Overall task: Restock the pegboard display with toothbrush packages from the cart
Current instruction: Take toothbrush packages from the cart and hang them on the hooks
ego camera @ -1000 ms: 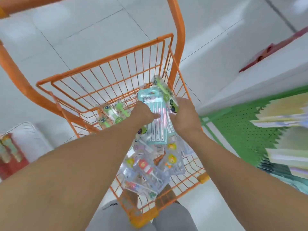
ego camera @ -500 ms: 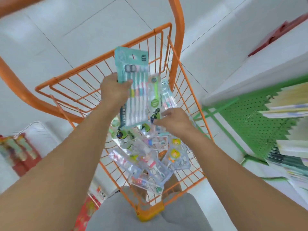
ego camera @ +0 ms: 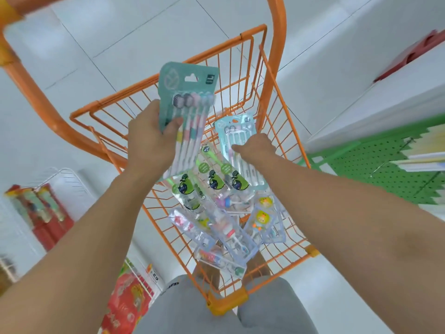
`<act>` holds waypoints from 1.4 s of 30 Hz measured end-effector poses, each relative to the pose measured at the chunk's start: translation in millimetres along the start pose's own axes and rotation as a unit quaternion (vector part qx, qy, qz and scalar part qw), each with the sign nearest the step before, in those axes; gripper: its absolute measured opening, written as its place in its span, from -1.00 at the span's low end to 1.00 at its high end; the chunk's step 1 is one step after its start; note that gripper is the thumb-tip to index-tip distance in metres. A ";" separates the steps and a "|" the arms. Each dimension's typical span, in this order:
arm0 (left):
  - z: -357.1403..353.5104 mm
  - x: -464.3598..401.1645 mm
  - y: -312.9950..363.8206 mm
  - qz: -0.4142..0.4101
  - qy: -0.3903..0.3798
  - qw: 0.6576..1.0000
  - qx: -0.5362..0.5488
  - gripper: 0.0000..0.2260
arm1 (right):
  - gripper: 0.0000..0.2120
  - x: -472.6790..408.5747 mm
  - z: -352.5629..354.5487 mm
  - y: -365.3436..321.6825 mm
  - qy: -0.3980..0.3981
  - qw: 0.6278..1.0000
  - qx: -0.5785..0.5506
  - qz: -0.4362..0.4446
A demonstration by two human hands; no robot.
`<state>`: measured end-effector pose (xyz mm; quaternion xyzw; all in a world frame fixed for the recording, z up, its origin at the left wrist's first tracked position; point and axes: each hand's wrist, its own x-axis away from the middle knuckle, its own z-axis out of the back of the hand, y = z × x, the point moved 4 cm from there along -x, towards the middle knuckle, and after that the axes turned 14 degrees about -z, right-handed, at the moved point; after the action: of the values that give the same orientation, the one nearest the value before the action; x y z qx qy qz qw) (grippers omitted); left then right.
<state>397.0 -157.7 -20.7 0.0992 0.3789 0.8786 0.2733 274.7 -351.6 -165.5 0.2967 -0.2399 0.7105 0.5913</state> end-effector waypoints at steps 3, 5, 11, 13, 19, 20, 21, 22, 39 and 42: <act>-1.7 7.8 -1.5 0.003 0.006 1.000 0.011 -0.83 | -0.52 -1.2 -6.4 4.0 -0.009 0.998 -0.057 -0.014; 0.1 9.4 -1.3 -0.008 0.020 1.000 0.013 -0.83 | -0.62 8.0 0.1 11.2 0.018 0.994 -0.108 -0.003; 12.8 6.6 4.4 0.001 0.071 0.996 0.059 -0.87 | -0.64 69.4 53.2 35.8 0.028 0.938 -0.326 0.111; 10.4 7.4 12.6 0.038 0.076 0.990 0.116 -0.89 | -0.81 96.5 72.0 60.6 -0.002 0.897 -0.418 0.141; -32.8 25.9 93.6 0.062 -0.054 0.947 0.311 -0.92 | -0.84 150.9 124.6 193.7 -0.046 0.826 -0.541 0.153; -44.9 35.1 114.1 0.044 -0.093 0.943 0.317 -0.91 | -0.84 156.5 127.0 221.3 -0.052 0.821 -0.551 0.142; -58.7 46.5 133.1 0.024 -0.127 0.940 0.316 -0.90 | -0.84 160.5 126.3 250.1 -0.061 0.815 -0.562 0.128; -73.0 59.5 151.8 0.004 -0.156 0.938 0.309 -0.90 | -0.83 163.9 123.1 278.8 -0.068 0.810 -0.572 0.110; -372.1 350.2 293.5 -0.032 -0.418 0.904 0.087 -0.72 | -0.82 111.6 -25.2 687.7 -0.021 0.713 -0.681 -0.166; -396.3 355.1 301.0 -0.039 -0.425 0.902 0.057 -0.70 | -0.81 79.3 -29.4 708.5 -0.022 0.694 -0.695 -0.184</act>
<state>-171.1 -372.4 -90.3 0.4640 0.2799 0.7183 0.4364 -435.4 -407.5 -123.3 -0.1454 -0.6187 0.2111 0.7426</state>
